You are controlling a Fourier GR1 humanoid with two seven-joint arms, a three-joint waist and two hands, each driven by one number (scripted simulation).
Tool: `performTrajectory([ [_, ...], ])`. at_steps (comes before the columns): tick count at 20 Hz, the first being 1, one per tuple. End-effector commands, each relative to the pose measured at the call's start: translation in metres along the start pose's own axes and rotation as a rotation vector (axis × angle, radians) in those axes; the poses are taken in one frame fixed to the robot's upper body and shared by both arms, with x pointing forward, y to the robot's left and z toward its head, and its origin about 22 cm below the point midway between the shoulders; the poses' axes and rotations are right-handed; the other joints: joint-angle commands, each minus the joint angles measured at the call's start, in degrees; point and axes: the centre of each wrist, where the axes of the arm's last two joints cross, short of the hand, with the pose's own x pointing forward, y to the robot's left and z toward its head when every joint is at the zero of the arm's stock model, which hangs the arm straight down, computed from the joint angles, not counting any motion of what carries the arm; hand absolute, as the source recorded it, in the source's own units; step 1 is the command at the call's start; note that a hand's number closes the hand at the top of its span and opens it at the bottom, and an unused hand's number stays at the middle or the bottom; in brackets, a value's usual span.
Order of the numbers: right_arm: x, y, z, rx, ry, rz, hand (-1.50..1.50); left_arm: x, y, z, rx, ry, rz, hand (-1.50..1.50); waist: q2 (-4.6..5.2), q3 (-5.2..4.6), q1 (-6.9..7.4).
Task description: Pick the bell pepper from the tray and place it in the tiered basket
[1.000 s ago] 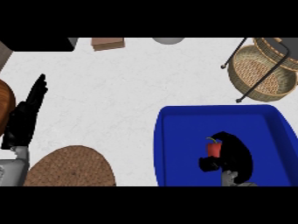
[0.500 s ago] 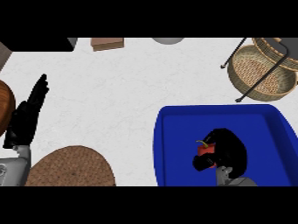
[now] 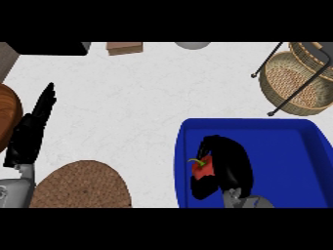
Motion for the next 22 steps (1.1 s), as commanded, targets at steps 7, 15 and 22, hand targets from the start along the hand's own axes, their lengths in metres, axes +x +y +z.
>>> performTrajectory([
  [7,0.043,-0.064,0.041,-0.290,-0.434,-0.136,1.50,-0.002,0.001,0.000,0.007,0.022,0.011,0.00,-0.37,-0.03,-1.73],
  [15,0.047,-0.159,0.049,-0.512,-0.426,-0.145,1.50,-0.004,0.000,-0.002,0.025,0.007,-0.004,0.00,-0.15,-0.04,-1.42],
  [22,0.040,-0.225,0.040,-0.495,-0.401,-0.038,1.50,-0.002,0.007,0.005,0.009,-0.003,-0.004,0.00,-0.18,-0.03,-1.21],
])
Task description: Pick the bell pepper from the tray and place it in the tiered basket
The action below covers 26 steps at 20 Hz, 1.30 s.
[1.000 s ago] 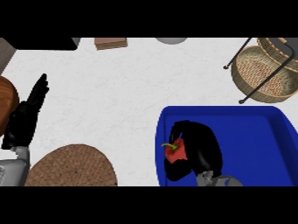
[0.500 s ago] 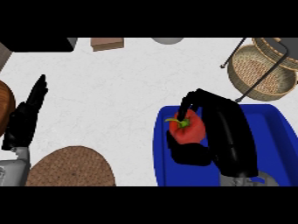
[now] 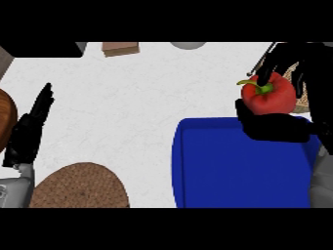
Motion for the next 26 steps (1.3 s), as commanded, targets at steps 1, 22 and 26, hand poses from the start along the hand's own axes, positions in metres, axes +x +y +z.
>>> performTrajectory([
  [1,-0.006,-0.030,-0.028,0.011,-0.001,-0.066,1.50,0.004,-0.006,0.003,0.008,-0.009,-0.001,0.00,0.05,0.02,0.22],
  [22,-0.132,-0.032,-0.140,-0.098,0.063,0.458,1.50,0.007,0.007,0.001,-0.019,-0.012,0.002,0.00,0.35,0.03,1.15],
  [26,-0.148,-0.037,-0.148,-0.035,0.014,0.416,1.50,0.001,-0.007,-0.002,0.008,-0.010,0.002,0.00,0.28,0.02,0.70],
])
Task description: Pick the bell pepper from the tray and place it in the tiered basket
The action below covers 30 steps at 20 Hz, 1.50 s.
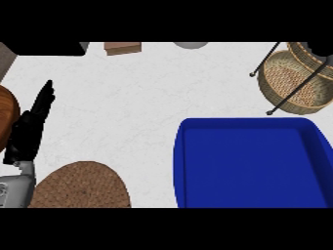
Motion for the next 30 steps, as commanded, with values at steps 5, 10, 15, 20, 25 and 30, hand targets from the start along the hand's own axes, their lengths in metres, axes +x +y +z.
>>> performTrajectory([
  [5,-0.033,0.034,-0.010,0.127,-0.038,-0.085,1.50,-0.008,-0.009,-0.005,0.002,0.005,-0.009,0.00,0.02,0.00,-0.16],
  [10,-0.056,0.056,-0.007,0.198,-0.013,-0.130,1.50,0.002,-0.002,-0.001,-0.002,-0.004,-0.005,0.00,0.13,0.03,0.46],
  [15,-0.061,0.076,-0.001,0.338,0.128,-0.269,-1.50,-0.010,0.007,0.007,-0.010,0.003,-0.005,0.00,-0.01,0.00,0.65],
  [20,-0.099,0.074,0.003,0.240,0.128,-0.419,-1.50,-0.001,-0.010,0.001,-0.008,0.004,0.019,0.00,0.17,0.05,0.36],
  [25,-0.095,0.068,-0.003,0.121,0.127,-0.532,-1.50,-0.011,-0.004,0.001,0.003,0.019,0.012,0.00,-0.04,0.00,-0.18],
  [30,-0.113,0.020,-0.011,0.002,0.148,-0.574,-1.50,-0.002,0.011,-0.002,-0.002,0.005,0.004,0.00,-0.27,-0.01,-0.50],
])
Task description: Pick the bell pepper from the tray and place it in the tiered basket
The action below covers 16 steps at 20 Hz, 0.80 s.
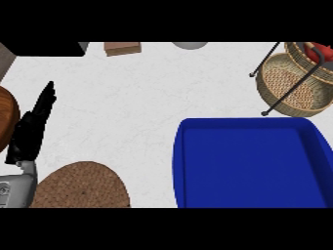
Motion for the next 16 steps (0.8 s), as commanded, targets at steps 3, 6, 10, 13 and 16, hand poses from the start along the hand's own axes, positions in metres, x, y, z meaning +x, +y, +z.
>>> performTrajectory([
  [3,-0.007,-0.069,0.006,-0.104,0.080,-0.061,-1.50,-0.005,-0.004,0.010,-0.003,0.018,0.003,0.00,-0.16,0.08,-0.71],
  [6,-0.037,-0.099,0.019,-0.089,0.172,-0.111,-1.50,0.003,0.009,0.006,0.010,0.014,-0.013,0.00,-0.09,0.11,-0.75],
  [10,-0.063,-0.132,0.038,-0.041,0.229,-0.157,-1.50,0.002,0.005,0.005,0.006,0.004,-0.003,0.00,0.00,0.11,-0.64],
  [13,-0.093,-0.161,0.066,-0.030,0.228,-0.174,-1.50,0.007,0.010,0.005,-0.005,0.011,-0.001,0.00,-0.02,0.14,-0.64],
  [16,-0.121,-0.194,0.096,-0.062,0.205,-0.222,-1.50,0.012,-0.009,0.005,-0.001,-0.012,-0.001,0.00,0.26,0.24,-0.35],
])
